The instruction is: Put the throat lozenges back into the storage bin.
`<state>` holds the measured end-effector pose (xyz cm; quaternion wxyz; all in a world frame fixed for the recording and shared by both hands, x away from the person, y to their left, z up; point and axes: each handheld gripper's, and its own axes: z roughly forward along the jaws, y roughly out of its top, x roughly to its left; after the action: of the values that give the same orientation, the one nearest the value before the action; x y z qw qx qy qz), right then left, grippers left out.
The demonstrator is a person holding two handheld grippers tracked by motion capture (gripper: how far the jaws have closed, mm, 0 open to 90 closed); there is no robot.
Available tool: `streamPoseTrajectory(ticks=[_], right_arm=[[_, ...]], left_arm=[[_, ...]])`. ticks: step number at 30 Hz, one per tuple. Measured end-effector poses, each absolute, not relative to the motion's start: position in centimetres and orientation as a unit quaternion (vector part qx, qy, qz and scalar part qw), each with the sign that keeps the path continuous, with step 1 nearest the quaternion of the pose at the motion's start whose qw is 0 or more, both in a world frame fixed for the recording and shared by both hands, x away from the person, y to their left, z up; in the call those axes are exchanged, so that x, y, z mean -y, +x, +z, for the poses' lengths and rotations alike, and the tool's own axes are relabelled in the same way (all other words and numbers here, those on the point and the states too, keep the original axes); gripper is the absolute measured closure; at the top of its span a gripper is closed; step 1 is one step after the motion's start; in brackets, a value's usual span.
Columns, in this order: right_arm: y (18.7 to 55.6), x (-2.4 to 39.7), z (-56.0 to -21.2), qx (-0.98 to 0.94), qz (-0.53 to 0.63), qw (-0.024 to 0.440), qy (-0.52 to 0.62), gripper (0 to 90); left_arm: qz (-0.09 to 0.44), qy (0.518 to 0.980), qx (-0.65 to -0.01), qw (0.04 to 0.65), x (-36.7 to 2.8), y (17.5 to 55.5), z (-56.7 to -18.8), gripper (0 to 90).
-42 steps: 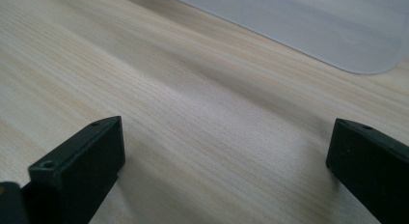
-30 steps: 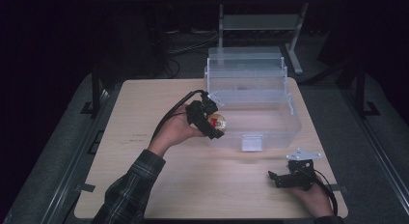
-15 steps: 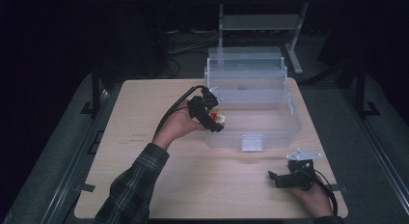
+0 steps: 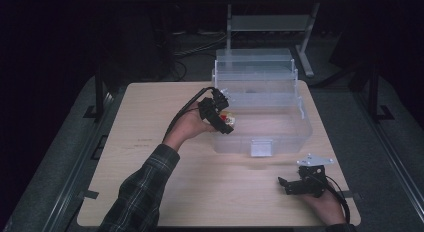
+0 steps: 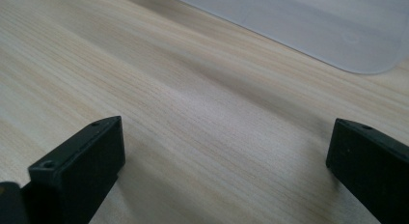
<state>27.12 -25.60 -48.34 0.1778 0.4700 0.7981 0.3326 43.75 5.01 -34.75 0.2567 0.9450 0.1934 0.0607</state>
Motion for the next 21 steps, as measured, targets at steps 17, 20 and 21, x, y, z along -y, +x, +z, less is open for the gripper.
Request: streamPoseTrajectory(ticks=[17, 20, 21], right_arm=[[27.13, 25.62, -48.34, -0.798, 0.333, 0.179, 0.469, 0.0], [27.11, 25.61, -48.34, -0.798, 0.332, 0.178, 0.470, 0.0], [27.12, 25.61, -48.34, -0.798, 0.333, 0.178, 0.470, 0.0]], left_arm=[[0.061, 0.942, -0.193, 0.267, -4.85, 43.82, -34.42, 18.7], [0.060, 0.942, -0.193, 0.269, -5.01, 43.73, -34.20, 18.7], [0.061, 0.942, -0.191, 0.270, -5.09, 43.70, -34.06, 18.7]])
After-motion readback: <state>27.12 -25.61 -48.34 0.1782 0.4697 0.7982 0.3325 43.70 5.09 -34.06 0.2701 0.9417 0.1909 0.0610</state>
